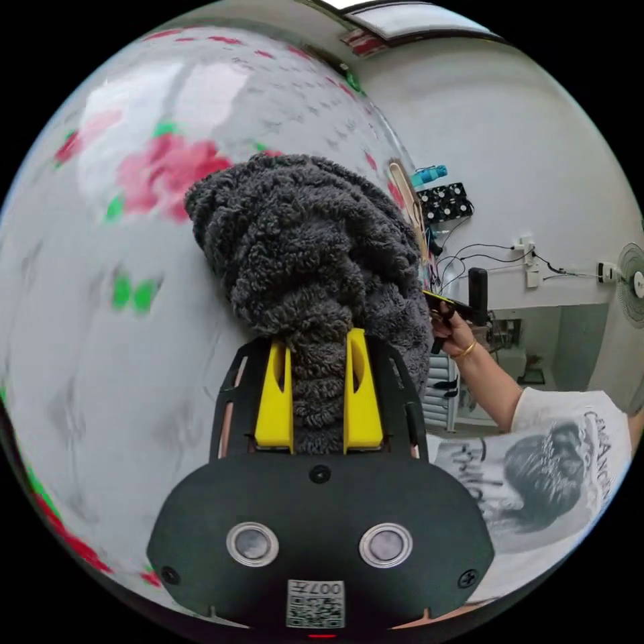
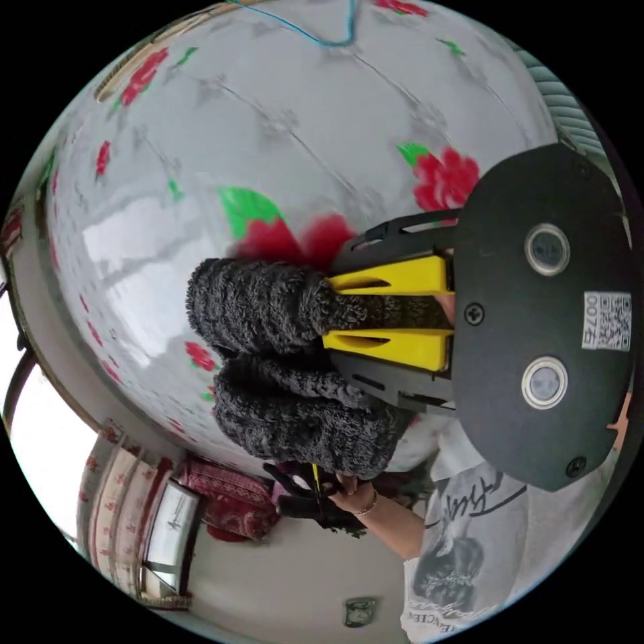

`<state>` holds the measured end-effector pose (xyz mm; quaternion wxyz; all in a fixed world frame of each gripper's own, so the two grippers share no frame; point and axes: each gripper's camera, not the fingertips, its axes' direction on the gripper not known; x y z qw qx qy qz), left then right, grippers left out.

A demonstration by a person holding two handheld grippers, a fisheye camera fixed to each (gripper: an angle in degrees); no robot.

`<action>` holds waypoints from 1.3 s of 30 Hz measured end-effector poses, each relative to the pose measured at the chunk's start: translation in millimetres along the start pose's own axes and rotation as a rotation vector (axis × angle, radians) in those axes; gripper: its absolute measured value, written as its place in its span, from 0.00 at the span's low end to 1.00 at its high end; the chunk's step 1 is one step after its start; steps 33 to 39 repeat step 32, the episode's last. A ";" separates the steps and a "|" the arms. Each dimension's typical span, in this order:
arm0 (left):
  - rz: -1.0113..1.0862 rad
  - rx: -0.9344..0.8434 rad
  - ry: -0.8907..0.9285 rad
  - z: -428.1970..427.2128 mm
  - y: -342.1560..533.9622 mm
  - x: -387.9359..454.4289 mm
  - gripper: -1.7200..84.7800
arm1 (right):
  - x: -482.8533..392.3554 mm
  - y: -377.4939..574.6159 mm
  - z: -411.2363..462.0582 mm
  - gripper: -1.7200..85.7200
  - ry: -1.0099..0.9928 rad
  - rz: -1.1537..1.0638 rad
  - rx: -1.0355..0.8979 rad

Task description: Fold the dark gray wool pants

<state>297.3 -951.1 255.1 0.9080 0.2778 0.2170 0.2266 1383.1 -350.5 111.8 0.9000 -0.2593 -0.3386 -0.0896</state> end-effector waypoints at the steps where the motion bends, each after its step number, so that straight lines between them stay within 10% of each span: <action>1: 0.014 0.004 -0.006 5.7 -23.1 5.2 0.15 | 9.8 -27.4 -14.6 0.09 0.067 0.001 0.051; 9: 0.297 0.141 -0.244 5.6 -151.7 90.1 0.14 | 49.3 -150.0 -102.5 0.09 0.674 0.180 0.340; 14: 0.083 0.228 -0.438 -52.6 -13.8 24.4 0.12 | -16.2 -102.8 -83.8 0.09 0.579 -0.005 0.461; 24: -0.851 0.554 -0.788 -266.5 360.7 -32.4 0.13 | -190.4 24.9 97.9 0.11 0.371 -0.466 0.037; 32: -0.850 0.916 -0.960 -472.6 410.5 -27.5 0.18 | -285.6 17.0 137.1 0.11 0.231 -0.713 -0.080; 39: -0.850 0.916 -0.960 -472.6 410.5 -27.5 0.18 | -285.6 17.0 137.1 0.11 0.231 -0.713 -0.080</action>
